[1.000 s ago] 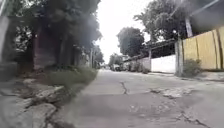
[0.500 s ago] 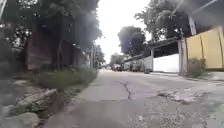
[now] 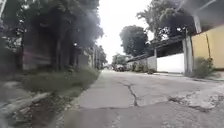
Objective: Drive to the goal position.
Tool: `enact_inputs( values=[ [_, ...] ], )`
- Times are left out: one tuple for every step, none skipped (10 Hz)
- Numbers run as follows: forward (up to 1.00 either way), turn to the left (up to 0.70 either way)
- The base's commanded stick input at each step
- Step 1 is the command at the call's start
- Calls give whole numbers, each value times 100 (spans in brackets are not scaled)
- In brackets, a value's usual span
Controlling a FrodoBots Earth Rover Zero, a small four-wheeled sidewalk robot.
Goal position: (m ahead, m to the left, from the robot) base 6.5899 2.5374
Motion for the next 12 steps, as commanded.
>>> enact_inputs(
  values=[
    [70, 0],
    [70, 0],
    [70, 0],
    [70, 0],
    [70, 0],
    [70, 0],
    [70, 0],
    [70, 0],
    [70, 0],
    [70, 0],
    [70, 0],
    [70, 0]
  ],
)
